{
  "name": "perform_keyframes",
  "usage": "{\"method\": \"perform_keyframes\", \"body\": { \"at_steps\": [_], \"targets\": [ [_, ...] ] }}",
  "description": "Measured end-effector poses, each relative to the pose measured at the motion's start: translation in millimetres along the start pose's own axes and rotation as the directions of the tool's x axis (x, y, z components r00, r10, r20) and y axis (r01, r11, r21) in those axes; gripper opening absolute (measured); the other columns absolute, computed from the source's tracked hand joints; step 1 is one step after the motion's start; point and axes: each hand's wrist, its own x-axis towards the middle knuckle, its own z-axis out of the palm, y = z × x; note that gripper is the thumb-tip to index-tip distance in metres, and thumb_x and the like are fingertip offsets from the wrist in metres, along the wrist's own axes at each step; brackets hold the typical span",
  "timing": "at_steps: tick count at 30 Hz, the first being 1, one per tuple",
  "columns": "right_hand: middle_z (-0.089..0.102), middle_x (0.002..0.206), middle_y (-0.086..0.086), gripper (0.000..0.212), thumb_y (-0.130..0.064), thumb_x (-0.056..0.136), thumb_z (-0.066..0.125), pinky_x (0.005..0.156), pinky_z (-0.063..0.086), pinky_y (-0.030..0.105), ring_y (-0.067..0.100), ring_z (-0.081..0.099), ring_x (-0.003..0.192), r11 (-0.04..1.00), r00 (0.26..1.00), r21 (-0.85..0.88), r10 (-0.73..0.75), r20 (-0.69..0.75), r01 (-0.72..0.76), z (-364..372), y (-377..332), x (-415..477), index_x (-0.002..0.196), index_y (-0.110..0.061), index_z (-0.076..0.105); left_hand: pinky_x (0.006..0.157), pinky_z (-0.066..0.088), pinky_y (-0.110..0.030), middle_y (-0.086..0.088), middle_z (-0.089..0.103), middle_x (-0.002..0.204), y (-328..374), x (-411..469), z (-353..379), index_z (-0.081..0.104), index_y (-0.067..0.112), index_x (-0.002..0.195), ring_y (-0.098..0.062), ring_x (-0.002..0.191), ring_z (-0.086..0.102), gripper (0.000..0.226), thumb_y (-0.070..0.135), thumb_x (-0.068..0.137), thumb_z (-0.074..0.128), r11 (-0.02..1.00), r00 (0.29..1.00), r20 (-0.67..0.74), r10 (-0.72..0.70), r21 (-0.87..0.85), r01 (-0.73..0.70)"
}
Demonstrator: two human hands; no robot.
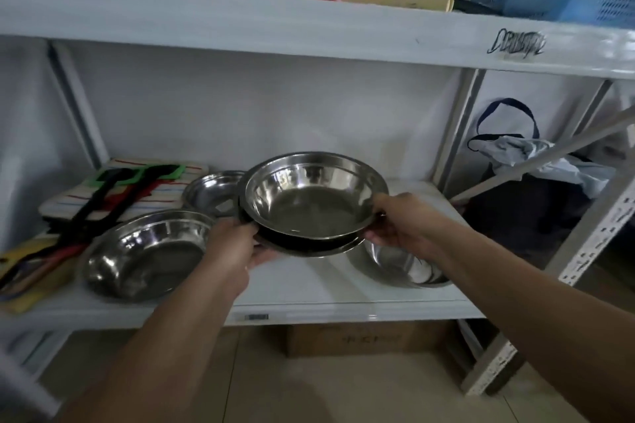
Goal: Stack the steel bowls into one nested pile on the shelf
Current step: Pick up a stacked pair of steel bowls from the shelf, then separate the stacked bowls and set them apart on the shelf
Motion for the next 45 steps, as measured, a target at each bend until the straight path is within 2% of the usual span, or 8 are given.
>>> {"method": "perform_keyframes", "body": {
  "at_steps": [6, 16, 21, 28, 31, 36, 41, 45],
  "targets": [
    [0.071, 0.077, 0.02, 0.036, -0.024, 0.093, 0.059, 0.049, 0.056, 0.029, 0.025, 0.066, 0.049, 0.975, 0.998, -0.216, -0.056, 0.023, 0.059, 6, 11, -4, 0.103, 0.009, 0.07, 0.055, 0.064, -0.028, -0.013, 0.075, 0.11, 0, -4, -25, 0.067, 0.004, 0.122, -0.02, 0.086, 0.071, 0.027, -0.001, 0.103, 0.049, 0.998, 0.997, 0.045, -0.056, -0.018, 0.057],
    [0.066, 0.065, 0.015, 0.014, 0.013, 0.082, 0.062, 0.043, 0.055, 0.025, 0.018, 0.062, 0.046, 0.996, 0.996, 0.042, -0.08, 0.038, 0.078, 90, 7, 3, 0.086, 0.002, 0.069, 0.06, 0.066, -0.044, -0.016, 0.07, 0.11, 44, 8, -96, 0.067, 0.004, 0.121, -0.031, 0.091, 0.071, 0.029, 0.021, 0.103, 0.051, 0.991, 0.997, 0.002, -0.077, -0.111, 0.077],
    [0.063, 0.06, 0.013, 0.011, 0.012, 0.084, 0.064, 0.041, 0.054, 0.025, 0.016, 0.058, 0.039, 0.993, 0.991, 0.082, -0.097, 0.092, 0.089, 169, -12, 16, 0.08, 0.002, 0.065, 0.049, 0.059, -0.035, -0.017, 0.072, 0.096, 71, 43, -164, 0.068, 0.001, 0.109, -0.031, 0.077, 0.071, 0.018, 0.013, 0.098, 0.061, 0.974, 0.969, -0.226, 0.099, 0.221, -0.048],
    [0.069, 0.062, 0.011, 0.014, 0.008, 0.083, 0.068, 0.068, 0.064, 0.039, 0.022, 0.066, 0.056, 0.989, 0.972, -0.081, -0.101, 0.211, 0.12, 251, 17, 35, 0.076, -0.005, 0.067, 0.062, 0.055, -0.031, -0.006, 0.07, 0.099, 41, 80, -250, 0.069, 0.015, 0.106, -0.024, 0.078, 0.066, 0.047, 0.055, 0.084, 0.057, 0.59, 0.935, -0.273, 0.227, 0.802, 0.091],
    [0.071, 0.073, 0.013, 0.003, 0.0, 0.082, 0.069, 0.066, 0.065, 0.035, 0.023, 0.069, 0.061, 0.973, 0.981, -0.208, -0.065, 0.183, 0.103, 265, 38, 45, 0.082, -0.003, 0.068, 0.076, 0.063, -0.044, -0.009, 0.071, 0.093, 16, 97, -267, 0.069, 0.014, 0.096, -0.028, 0.079, 0.07, 0.051, 0.059, 0.087, 0.048, 0.494, 0.938, -0.289, 0.189, 0.854, 0.164],
    [0.075, 0.083, 0.013, 0.019, -0.023, 0.084, 0.065, 0.063, 0.065, 0.036, 0.024, 0.074, 0.063, 0.865, 0.984, -0.471, -0.125, 0.13, 0.173, 276, 63, 52, 0.087, -0.005, 0.07, 0.068, 0.047, -0.03, 0.007, 0.072, 0.091, -14, 107, -278, 0.068, 0.03, 0.091, -0.01, 0.077, 0.061, 0.051, 0.058, 0.095, 0.026, 0.197, 0.929, -0.128, 0.347, 0.979, 0.061],
    [0.076, 0.084, 0.013, 0.023, -0.027, 0.084, 0.063, 0.07, 0.066, 0.042, 0.026, 0.076, 0.068, 0.864, 0.982, -0.473, -0.108, 0.155, 0.17, 277, 71, 55, 0.091, -0.006, 0.072, 0.083, 0.048, -0.04, -0.001, 0.07, 0.121, -15, 110, -275, 0.066, 0.027, 0.122, -0.024, 0.103, 0.063, 0.049, 0.054, 0.097, 0.034, 0.17, 0.936, -0.111, 0.335, 0.984, 0.056],
    [0.069, 0.083, 0.012, 0.016, -0.02, 0.087, 0.067, 0.069, 0.065, 0.039, 0.027, 0.07, 0.069, 0.91, 0.98, -0.387, -0.083, 0.181, 0.148, 267, 71, 57, 0.083, -0.006, 0.062, 0.075, 0.052, -0.037, -0.013, 0.068, 0.112, 0, 91, -251, 0.063, 0.011, 0.107, -0.031, 0.094, 0.067, 0.044, 0.049, 0.09, 0.049, 0.183, 0.88, -0.23, 0.415, 0.969, 0.167]
  ]
}}
